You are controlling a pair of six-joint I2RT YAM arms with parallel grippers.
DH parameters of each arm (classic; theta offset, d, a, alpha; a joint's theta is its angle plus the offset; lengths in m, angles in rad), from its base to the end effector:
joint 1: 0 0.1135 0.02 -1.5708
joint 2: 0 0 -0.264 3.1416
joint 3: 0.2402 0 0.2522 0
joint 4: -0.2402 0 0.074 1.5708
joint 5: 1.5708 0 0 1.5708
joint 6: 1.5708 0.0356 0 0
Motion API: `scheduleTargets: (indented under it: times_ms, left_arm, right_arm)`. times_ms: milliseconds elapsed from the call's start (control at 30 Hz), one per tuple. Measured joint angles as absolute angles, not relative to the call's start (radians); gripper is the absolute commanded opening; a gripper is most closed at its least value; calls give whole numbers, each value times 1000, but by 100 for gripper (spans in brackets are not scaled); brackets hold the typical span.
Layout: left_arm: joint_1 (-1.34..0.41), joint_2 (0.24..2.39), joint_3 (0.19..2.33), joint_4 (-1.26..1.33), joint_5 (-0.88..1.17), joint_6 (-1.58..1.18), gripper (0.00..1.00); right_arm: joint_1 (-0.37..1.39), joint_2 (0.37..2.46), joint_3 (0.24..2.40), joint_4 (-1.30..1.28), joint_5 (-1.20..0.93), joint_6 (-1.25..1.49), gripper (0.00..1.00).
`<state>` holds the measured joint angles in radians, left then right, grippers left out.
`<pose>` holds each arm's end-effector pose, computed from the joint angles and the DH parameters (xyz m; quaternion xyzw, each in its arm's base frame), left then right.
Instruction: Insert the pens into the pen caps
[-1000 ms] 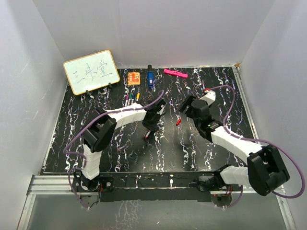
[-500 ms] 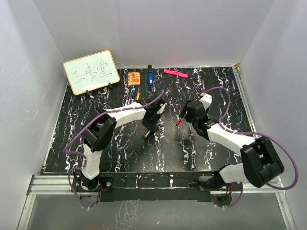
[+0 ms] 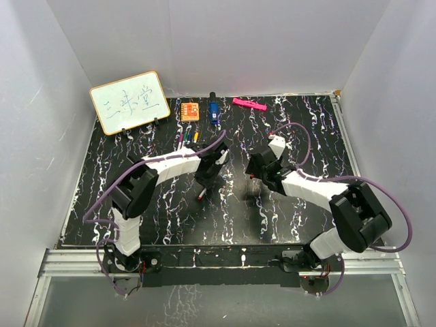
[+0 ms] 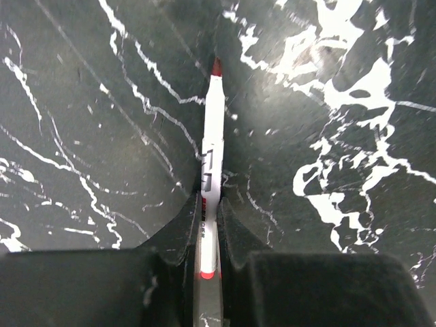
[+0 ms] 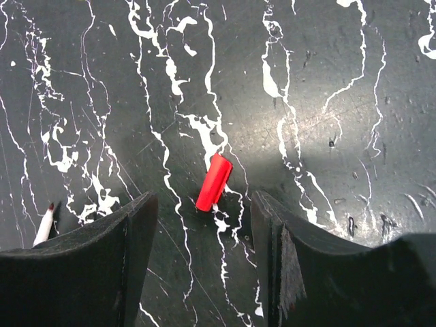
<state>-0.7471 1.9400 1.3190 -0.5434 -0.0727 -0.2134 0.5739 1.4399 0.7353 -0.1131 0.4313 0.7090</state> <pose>0.2899 -0.2649 0.1654 0.2510 0.9461 -0.0616 0.1953 0.2464 0.1416 0.1847 0.1398 0.9010 0.0555 0.4069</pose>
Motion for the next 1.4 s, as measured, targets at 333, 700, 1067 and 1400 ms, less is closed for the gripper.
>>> scheduleTargets:
  times_ms: [333, 700, 1067, 1400]
  left_arm:
    - [-741, 1776, 1275, -665, -90, -220, 0]
    - [-738, 1494, 1211, -624, -125, -224, 0]
    - [-727, 1455, 1167, -573, -146, -233, 0]
    - [-721, 1416, 1143, -539, -151, -246, 0]
  right_arm:
    - [590, 1537, 829, -195, 478, 744, 50]
    - [596, 1647, 899, -275, 498, 780, 46]
    - [599, 1711, 941, -318, 503, 793, 44]
    - [616, 1755, 981, -335, 544, 796, 31]
